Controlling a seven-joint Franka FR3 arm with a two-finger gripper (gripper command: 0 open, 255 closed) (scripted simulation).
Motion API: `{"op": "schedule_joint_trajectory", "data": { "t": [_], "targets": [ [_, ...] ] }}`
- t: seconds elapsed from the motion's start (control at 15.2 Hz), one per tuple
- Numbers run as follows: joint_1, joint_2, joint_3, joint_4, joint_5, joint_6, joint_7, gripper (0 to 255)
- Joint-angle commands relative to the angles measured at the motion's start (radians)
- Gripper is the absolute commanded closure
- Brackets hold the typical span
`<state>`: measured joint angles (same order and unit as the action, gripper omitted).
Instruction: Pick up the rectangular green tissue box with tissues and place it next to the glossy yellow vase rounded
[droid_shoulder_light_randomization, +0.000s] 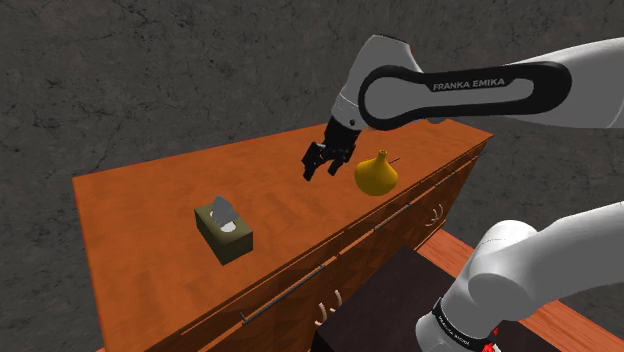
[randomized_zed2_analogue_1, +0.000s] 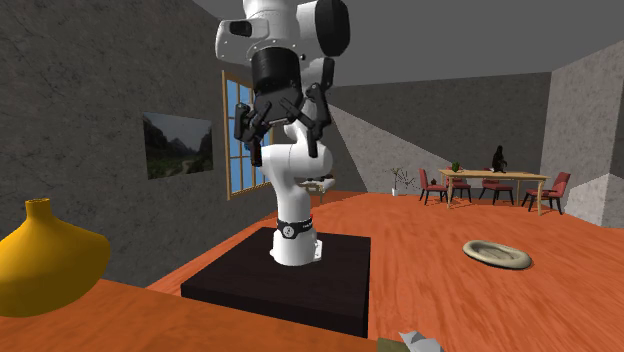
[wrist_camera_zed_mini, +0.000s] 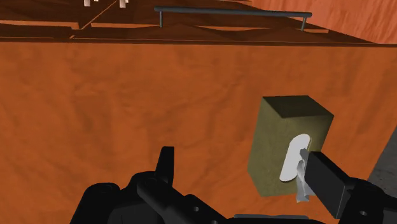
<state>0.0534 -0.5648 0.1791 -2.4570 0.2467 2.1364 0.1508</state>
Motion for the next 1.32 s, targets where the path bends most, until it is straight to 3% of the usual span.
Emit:
{"op": "schedule_joint_trajectory", "data": {
  "t": [0.0,0.66,1.25],
  "targets": [
    [0.008,0.050,0.017,-0.006,0.031,0.081,0.022,0],
    [0.045,0.393,0.102,0.099,0.139,0.441,0.117,0],
    [0.086,0.734,0.140,0.326,0.144,0.677,0.218,0]
  ]
}}
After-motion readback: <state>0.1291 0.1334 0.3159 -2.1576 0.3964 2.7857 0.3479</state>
